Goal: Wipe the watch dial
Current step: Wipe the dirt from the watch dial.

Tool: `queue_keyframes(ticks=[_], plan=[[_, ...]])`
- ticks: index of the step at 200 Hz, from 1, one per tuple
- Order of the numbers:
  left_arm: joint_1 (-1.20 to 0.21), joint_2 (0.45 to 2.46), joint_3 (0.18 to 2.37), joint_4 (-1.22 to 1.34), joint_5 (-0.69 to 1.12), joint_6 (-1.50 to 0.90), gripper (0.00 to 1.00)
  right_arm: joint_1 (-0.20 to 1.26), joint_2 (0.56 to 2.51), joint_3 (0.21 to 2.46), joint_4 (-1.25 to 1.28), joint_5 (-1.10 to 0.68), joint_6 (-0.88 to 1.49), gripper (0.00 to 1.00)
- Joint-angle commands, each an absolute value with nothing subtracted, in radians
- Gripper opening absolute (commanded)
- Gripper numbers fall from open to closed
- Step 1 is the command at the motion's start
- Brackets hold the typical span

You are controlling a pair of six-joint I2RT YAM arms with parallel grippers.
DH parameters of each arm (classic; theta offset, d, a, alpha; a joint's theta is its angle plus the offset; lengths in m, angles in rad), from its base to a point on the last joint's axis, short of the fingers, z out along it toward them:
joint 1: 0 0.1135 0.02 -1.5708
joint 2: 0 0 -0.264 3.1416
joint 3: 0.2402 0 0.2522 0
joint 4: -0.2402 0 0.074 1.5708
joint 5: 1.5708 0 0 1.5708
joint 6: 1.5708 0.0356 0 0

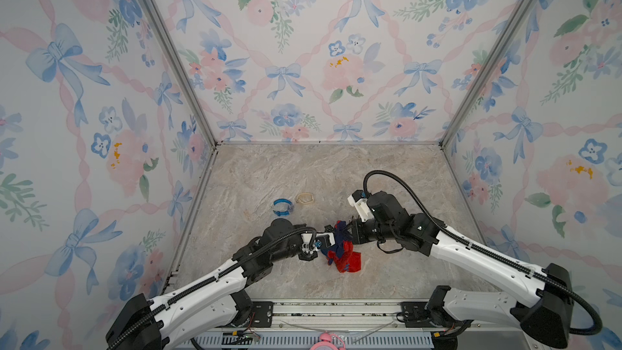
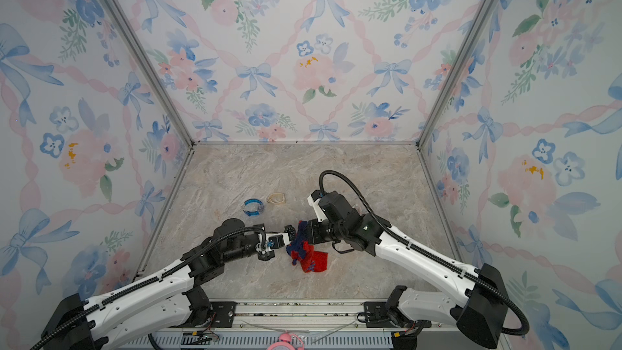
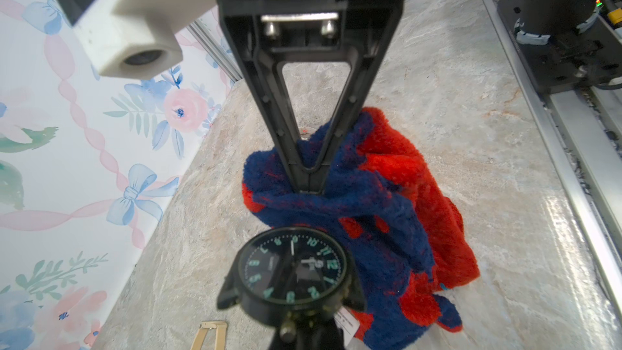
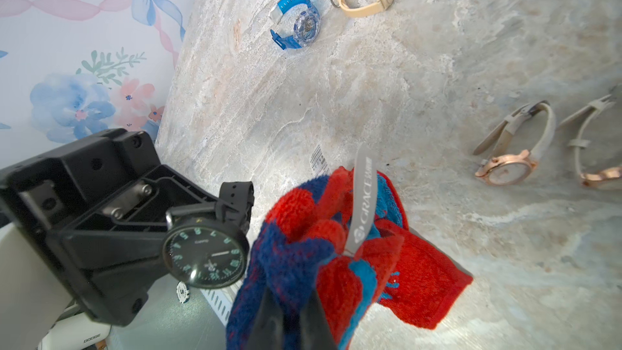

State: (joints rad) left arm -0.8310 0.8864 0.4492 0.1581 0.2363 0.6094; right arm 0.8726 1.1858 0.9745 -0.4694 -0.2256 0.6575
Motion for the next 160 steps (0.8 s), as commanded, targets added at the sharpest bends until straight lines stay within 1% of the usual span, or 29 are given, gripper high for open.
queue_keyframes(ticks=[1,33,80,114,160], plan=[[-0.838,0.868,0.468,0.178,0.254,0.604,0.06,0.888,1.179,1.056,-0.503,-0.242,0.637,0.00],[-0.838,0.907,0.492,0.151,0.265,0.617,0.05,0.939,1.218,1.139,-0.539,-0.233,0.631,0.00],[-0.839,0.891,0.480,0.164,0.264,0.609,0.05,0.957,1.284,1.125,-0.491,-0.253,0.632,0.00],[-0.839,0.882,0.477,0.166,0.258,0.608,0.05,0.920,1.290,1.061,-0.462,-0.265,0.631,0.00],[-0.838,0.882,0.474,0.174,0.256,0.608,0.06,0.852,1.226,0.968,-0.457,-0.281,0.637,0.00]])
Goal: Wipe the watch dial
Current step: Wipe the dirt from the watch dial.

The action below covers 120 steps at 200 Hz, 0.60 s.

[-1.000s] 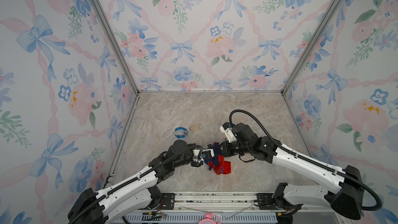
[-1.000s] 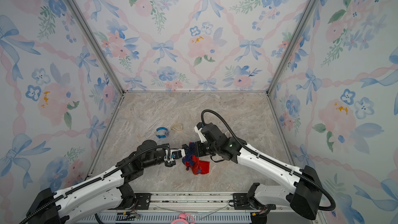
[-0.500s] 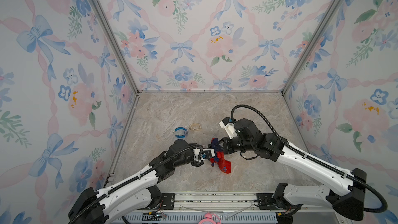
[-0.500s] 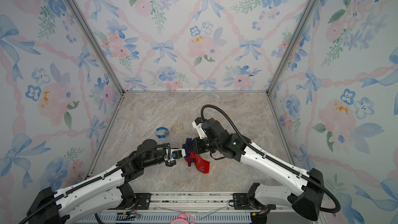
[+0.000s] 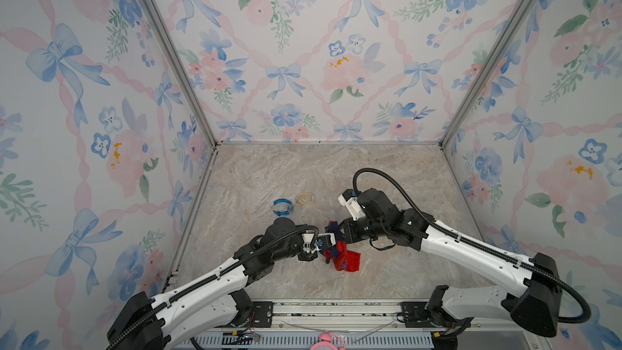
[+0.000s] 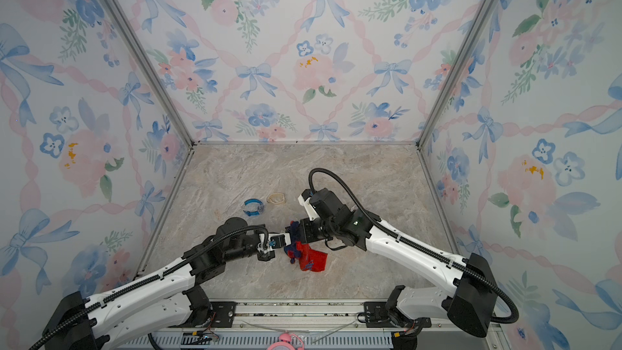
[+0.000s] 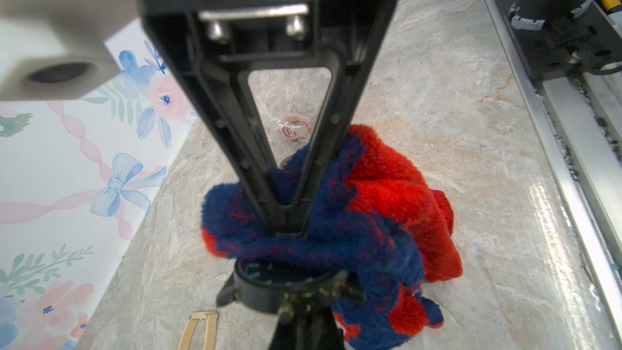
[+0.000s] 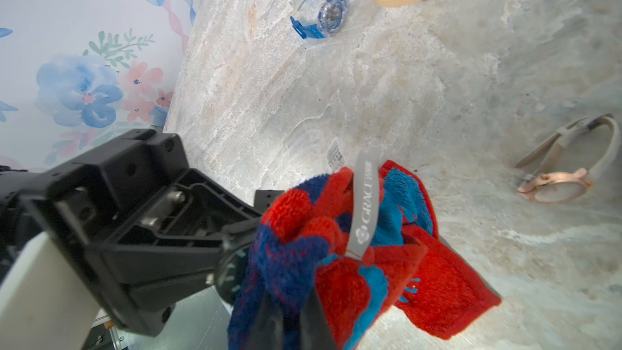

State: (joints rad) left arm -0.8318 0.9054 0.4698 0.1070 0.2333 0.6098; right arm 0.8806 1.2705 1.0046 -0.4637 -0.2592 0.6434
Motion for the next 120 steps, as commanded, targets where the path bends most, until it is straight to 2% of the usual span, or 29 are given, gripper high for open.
queue_keyframes(ticks=[1,57,120], plan=[[-0.839,0.881,0.474,0.175,0.256,0.607,0.05,0.851,1.224,0.966,-0.458,-0.281,0.637,0.00],[-0.839,0.877,0.469,0.176,0.249,0.605,0.05,0.846,1.155,0.994,-0.490,-0.278,0.643,0.00],[-0.839,0.885,0.472,0.173,0.252,0.604,0.05,0.923,1.216,1.076,-0.477,-0.268,0.648,0.00]])
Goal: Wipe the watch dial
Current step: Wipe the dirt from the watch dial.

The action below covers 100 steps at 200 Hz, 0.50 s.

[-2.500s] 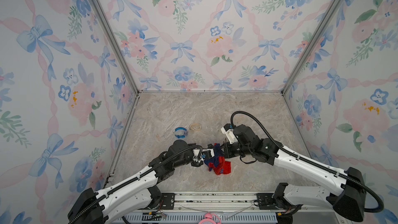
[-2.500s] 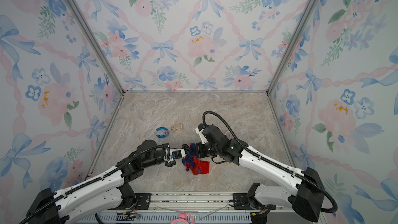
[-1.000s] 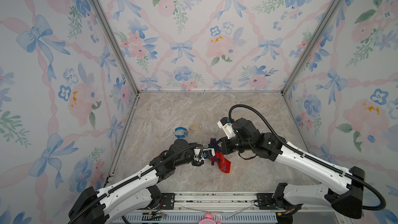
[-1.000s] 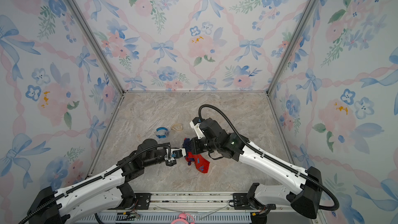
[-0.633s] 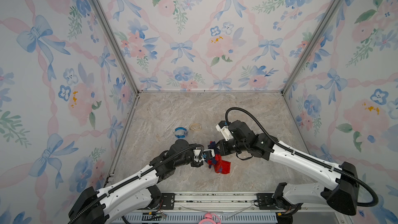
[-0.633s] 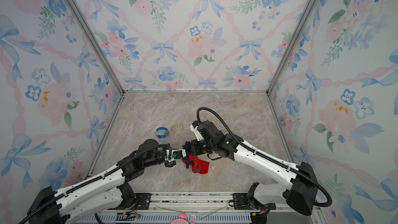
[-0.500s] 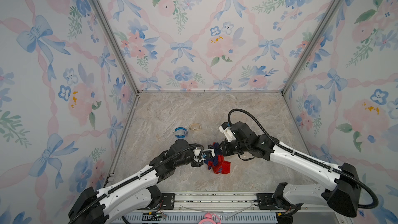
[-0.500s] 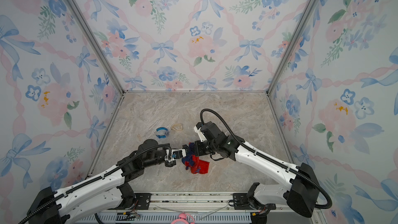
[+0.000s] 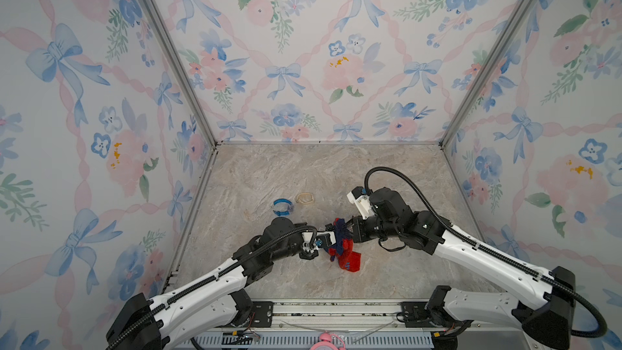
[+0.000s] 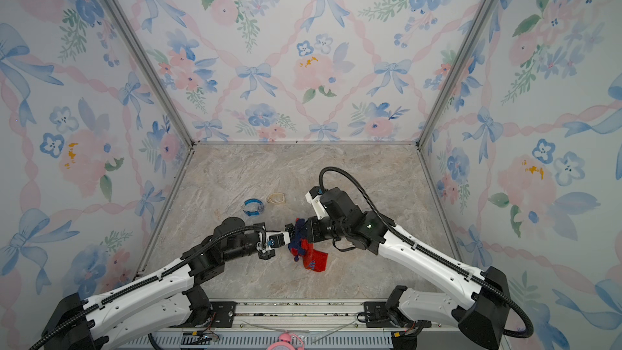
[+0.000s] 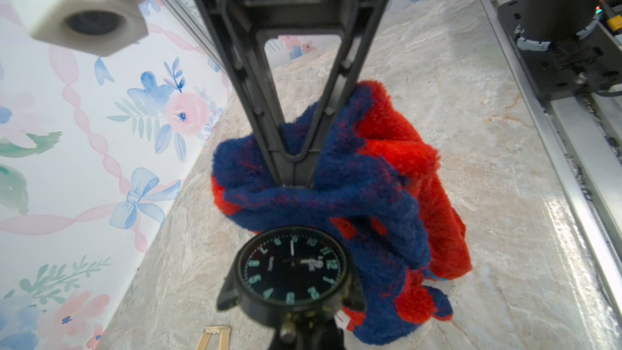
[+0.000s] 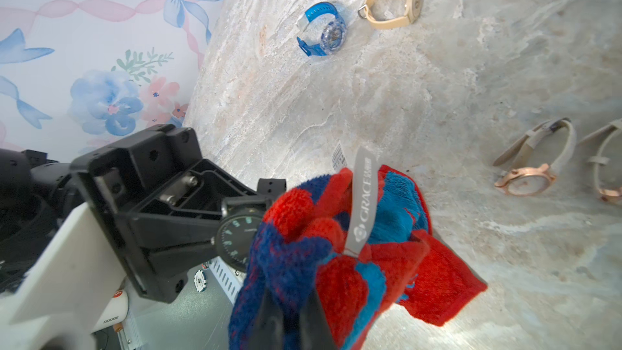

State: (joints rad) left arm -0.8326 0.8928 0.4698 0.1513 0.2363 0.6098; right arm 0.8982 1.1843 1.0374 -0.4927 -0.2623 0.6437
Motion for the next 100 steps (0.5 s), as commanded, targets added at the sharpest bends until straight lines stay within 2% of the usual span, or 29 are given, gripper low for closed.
queue_keyframes(ticks=[1,45,100], plan=[[-0.839,0.885,0.472,0.172,0.252,0.605,0.05,0.924,1.219,1.077,-0.476,-0.268,0.648,0.00],[-0.839,0.886,0.474,0.168,0.253,0.606,0.05,0.953,1.279,1.094,-0.451,-0.263,0.639,0.00],[-0.839,0.879,0.469,0.170,0.245,0.604,0.05,0.846,1.231,0.935,-0.422,-0.293,0.659,0.00]])
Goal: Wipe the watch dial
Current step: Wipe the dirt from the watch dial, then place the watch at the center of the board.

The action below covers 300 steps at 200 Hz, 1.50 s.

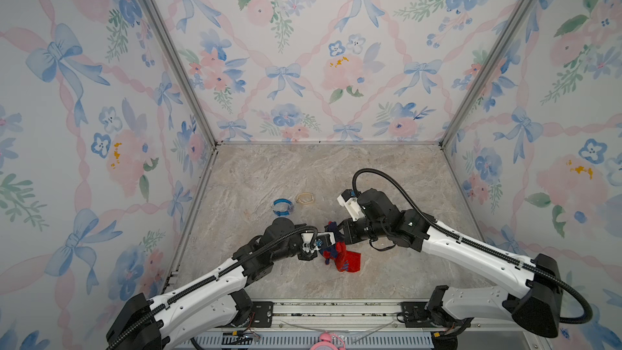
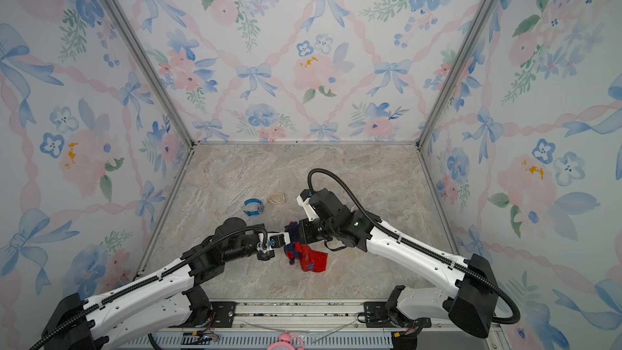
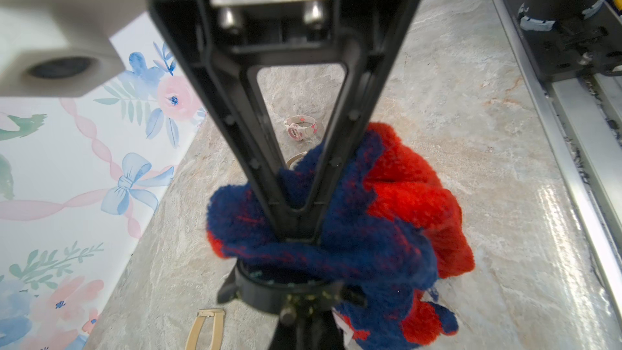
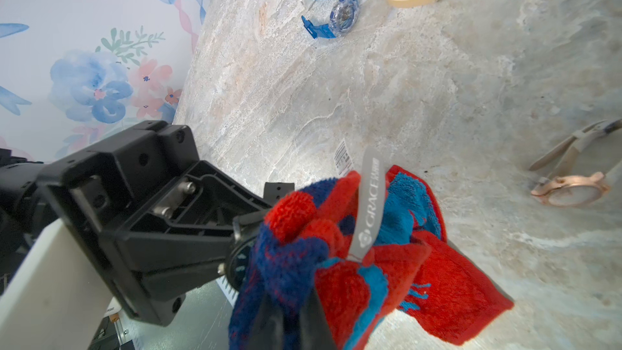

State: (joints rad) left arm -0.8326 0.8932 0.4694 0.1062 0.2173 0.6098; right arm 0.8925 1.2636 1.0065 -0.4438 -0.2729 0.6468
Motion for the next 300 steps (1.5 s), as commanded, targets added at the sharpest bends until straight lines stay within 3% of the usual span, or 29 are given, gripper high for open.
queue_keyframes(ticks=[1,79,120,192,300], plan=[[-0.839,0.877,0.469,0.170,0.245,0.604,0.05,0.845,1.229,0.932,-0.424,-0.294,0.660,0.00],[-0.838,0.907,0.471,0.179,0.237,0.594,0.05,0.765,1.136,0.891,-0.479,-0.295,0.648,0.00],[-0.832,0.955,0.477,0.177,0.179,0.579,0.06,0.657,0.974,0.852,-0.605,-0.297,0.631,0.00],[-0.812,1.190,0.527,0.207,0.123,0.506,0.04,0.304,0.789,0.873,-0.825,-0.428,0.484,0.00],[-0.802,1.584,0.699,0.200,0.154,0.526,0.04,0.107,0.738,0.967,-0.984,-0.497,0.368,0.00]])
